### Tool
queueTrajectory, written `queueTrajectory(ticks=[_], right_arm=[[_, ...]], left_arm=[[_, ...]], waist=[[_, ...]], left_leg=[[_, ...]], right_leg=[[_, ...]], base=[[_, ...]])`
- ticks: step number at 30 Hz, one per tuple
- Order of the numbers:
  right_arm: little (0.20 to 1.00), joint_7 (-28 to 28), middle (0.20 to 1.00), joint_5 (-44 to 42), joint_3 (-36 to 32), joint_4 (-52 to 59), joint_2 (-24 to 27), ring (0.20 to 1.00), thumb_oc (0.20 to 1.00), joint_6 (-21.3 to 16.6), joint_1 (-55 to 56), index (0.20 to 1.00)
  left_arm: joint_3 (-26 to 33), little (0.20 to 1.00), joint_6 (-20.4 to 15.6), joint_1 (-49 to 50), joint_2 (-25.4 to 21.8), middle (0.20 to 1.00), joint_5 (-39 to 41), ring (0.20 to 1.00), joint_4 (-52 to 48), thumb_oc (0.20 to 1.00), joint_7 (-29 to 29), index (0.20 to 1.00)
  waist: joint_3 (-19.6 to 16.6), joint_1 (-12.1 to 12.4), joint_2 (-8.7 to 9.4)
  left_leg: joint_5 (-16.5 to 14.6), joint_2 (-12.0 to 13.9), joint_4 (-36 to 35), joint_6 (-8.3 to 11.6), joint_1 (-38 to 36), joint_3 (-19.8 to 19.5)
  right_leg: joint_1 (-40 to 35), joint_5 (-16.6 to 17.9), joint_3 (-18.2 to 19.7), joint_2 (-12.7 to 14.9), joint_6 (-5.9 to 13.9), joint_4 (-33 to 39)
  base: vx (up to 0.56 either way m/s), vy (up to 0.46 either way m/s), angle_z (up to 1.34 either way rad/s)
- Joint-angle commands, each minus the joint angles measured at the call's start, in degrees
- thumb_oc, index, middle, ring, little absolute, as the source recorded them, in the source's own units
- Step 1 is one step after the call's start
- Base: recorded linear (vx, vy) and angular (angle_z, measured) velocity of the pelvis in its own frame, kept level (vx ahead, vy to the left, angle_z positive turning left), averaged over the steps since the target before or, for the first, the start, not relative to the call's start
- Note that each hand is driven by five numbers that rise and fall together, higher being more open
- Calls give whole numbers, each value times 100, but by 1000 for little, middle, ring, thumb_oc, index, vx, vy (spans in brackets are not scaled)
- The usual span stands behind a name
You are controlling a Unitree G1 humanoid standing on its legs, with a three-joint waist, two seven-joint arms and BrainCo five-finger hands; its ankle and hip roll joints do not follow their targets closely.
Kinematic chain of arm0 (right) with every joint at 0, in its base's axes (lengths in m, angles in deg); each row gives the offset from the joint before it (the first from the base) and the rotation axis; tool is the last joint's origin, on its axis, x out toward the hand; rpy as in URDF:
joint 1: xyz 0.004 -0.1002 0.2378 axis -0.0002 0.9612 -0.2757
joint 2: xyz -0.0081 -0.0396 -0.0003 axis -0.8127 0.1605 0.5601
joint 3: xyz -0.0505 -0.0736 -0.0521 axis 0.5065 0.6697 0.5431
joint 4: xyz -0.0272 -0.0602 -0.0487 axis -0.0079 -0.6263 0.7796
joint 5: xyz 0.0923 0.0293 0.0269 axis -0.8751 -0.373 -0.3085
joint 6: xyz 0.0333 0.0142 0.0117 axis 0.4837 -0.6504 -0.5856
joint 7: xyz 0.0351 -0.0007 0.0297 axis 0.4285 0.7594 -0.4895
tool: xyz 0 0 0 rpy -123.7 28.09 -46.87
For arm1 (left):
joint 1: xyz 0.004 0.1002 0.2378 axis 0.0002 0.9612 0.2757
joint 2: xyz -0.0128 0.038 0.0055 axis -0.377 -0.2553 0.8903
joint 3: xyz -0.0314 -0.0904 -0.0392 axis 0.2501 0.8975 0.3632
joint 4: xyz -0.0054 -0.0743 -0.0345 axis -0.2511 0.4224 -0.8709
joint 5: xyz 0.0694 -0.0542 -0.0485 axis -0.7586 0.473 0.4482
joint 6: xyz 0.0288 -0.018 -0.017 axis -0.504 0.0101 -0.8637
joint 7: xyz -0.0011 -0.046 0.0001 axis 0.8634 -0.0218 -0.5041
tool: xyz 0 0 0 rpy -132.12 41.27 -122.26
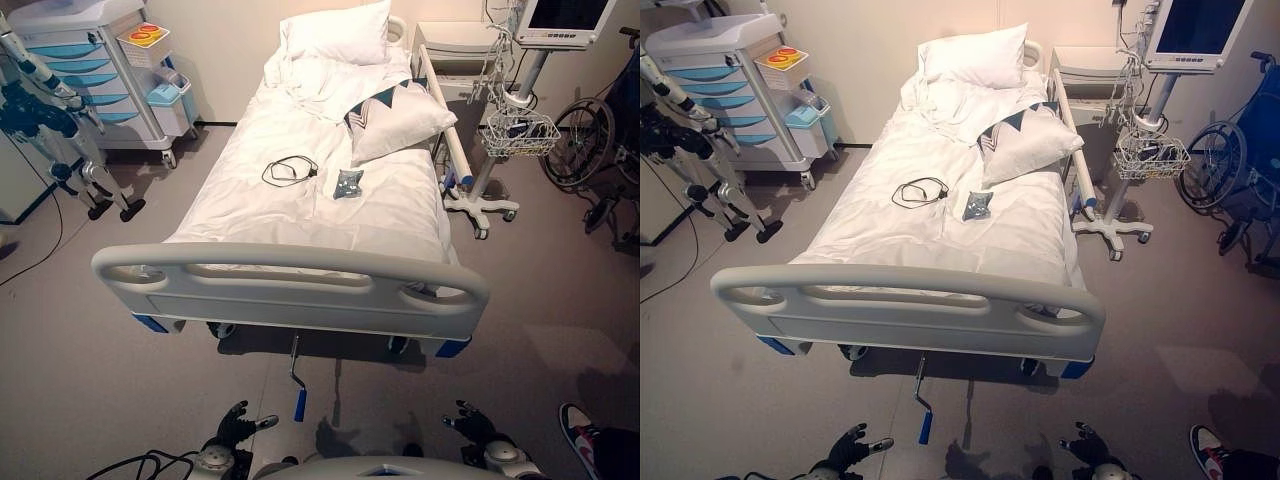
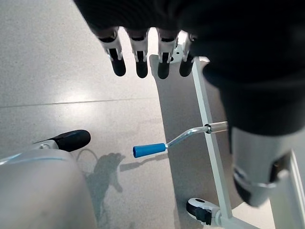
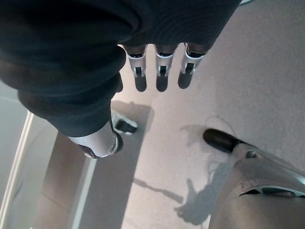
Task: Raise the hospital bed
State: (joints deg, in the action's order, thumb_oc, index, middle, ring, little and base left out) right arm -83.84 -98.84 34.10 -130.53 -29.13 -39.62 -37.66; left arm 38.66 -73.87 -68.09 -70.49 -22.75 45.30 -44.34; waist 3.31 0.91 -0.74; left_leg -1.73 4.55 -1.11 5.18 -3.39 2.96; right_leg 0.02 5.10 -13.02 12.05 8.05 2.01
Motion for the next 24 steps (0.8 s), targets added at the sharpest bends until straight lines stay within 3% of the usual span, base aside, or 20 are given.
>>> queueTrajectory(ticks=[1,18,24], right_arm=[[1000,5,1000,52,-84,-177,-39,1000,1000,-18,-352,1000],[1000,21,1000,54,-72,-200,-41,1000,1000,-9,-370,1000],[1000,-63,1000,-109,-80,-30,48,1000,1000,-23,-593,1000]], left_arm=[[44,1000,-190,-337,-16,1000,-92,1000,120,1000,-2,1000],[164,1000,-119,-324,18,1000,95,1000,258,1000,-36,1000],[355,1000,-52,-603,-13,1000,652,1000,222,1000,59,1000]], waist=[[138,92,207],[165,83,218],[443,6,183]], left_leg=[[-63,-108,427,-251,270,-87],[-74,-112,472,-266,319,-78],[-25,-55,741,-283,803,-55]], right_leg=[[1,-410,160,189,74,-764],[70,-401,197,186,64,-798],[735,-415,394,183,38,-1253]], base=[[0,0,0],[0,0,0],[-93,15,-3]])
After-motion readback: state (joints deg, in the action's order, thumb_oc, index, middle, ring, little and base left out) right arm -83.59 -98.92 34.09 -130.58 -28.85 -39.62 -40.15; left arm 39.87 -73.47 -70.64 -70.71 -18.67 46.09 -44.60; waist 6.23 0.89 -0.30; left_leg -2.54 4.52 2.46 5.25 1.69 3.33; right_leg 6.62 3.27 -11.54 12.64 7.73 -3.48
